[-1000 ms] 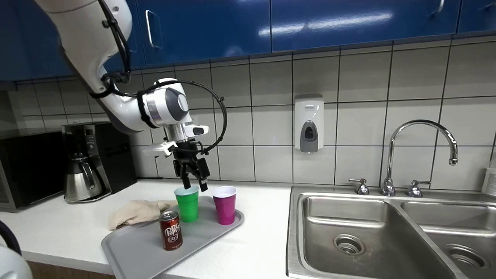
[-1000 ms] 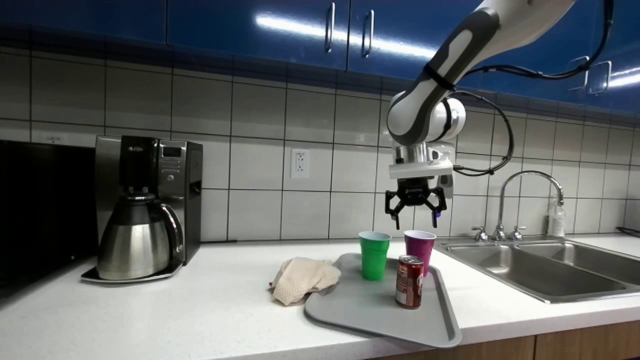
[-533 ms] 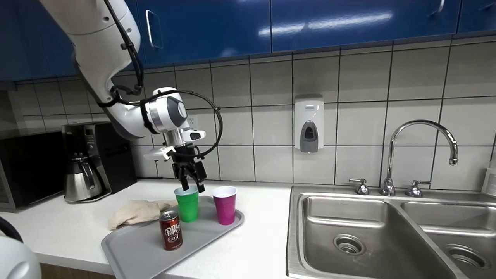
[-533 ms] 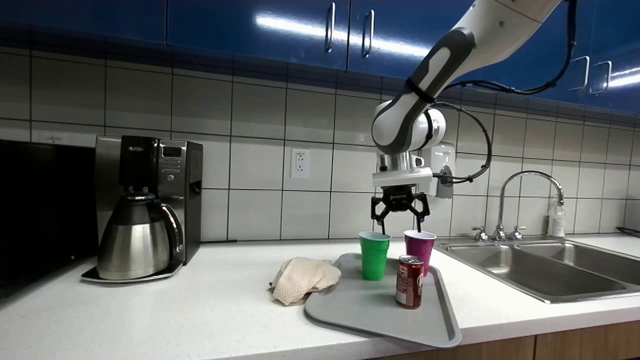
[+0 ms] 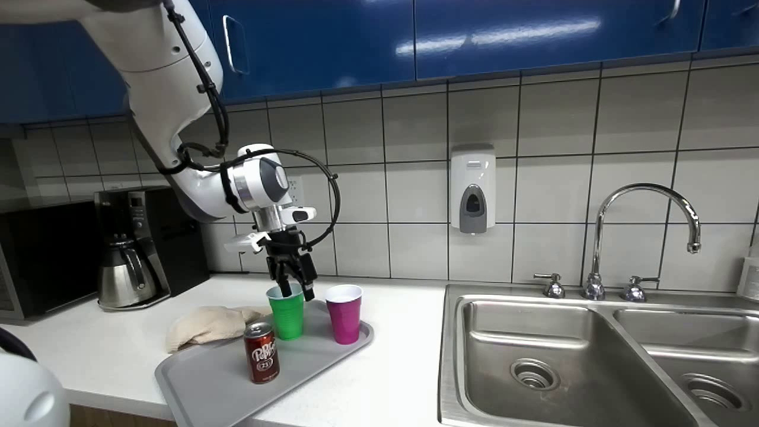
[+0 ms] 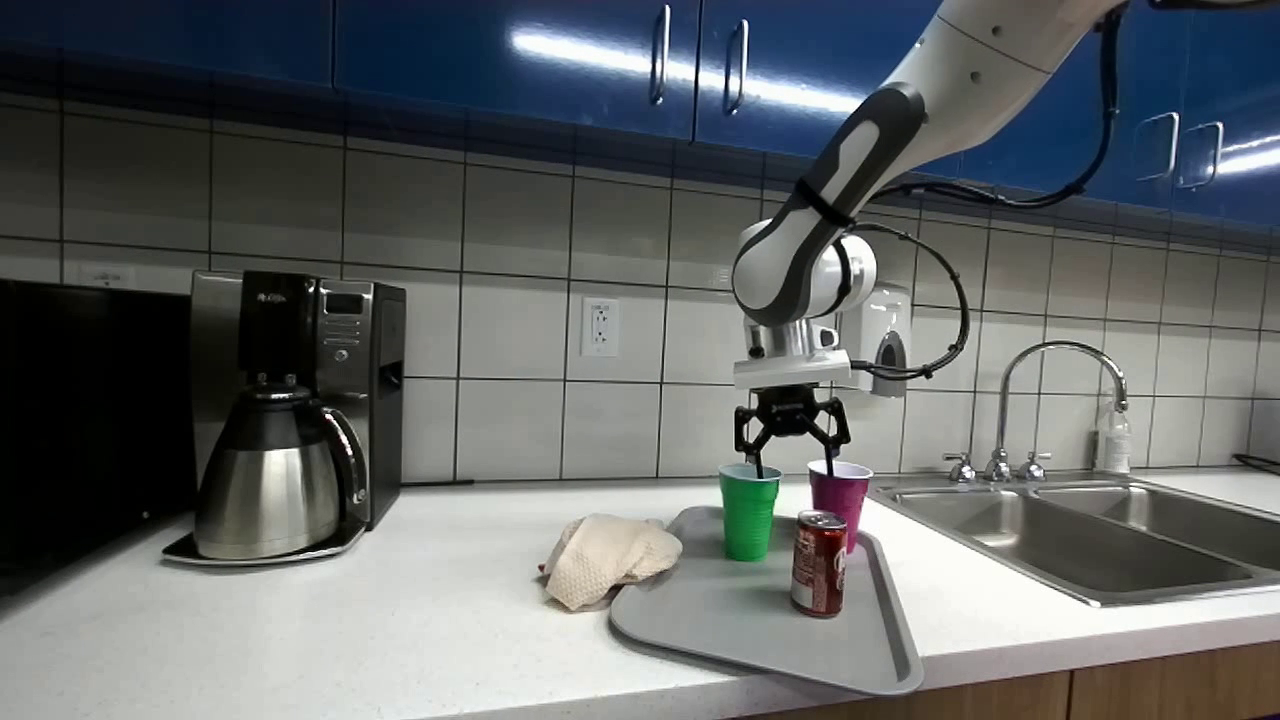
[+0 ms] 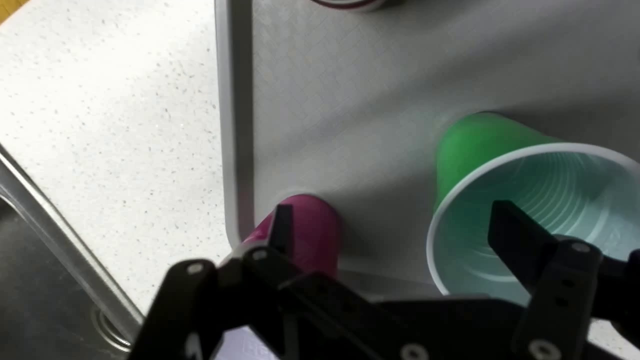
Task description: Take the cups off of the tray
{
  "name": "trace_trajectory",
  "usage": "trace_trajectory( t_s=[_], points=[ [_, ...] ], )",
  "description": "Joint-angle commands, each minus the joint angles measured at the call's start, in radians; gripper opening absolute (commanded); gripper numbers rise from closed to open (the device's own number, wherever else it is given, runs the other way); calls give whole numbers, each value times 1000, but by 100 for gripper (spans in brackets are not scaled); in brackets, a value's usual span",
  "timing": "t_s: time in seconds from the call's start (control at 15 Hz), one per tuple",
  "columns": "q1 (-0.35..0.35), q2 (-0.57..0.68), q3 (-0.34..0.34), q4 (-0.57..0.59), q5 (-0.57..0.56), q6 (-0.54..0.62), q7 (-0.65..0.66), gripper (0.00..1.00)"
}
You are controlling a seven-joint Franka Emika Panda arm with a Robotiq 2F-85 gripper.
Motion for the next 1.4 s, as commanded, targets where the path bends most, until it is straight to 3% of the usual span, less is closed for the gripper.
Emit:
trace_trajectory(
  t_s=[0.0,0.47,0.53,0.6,1.0,1.2,1.33],
  points=[
    [24,35,-21,33,-14,3,43,100],
    [26,44,-34,14,18,63,101,100],
    [26,44,-36,12,20,72,108,92],
    [24,44,-36,8,24,82,109,74],
    [26,39,-40,-7,26,107,124,27],
    [27,35,-41,-11,24,109,131,5],
    [28,32,-41,-13,22,111,132,0]
  ],
)
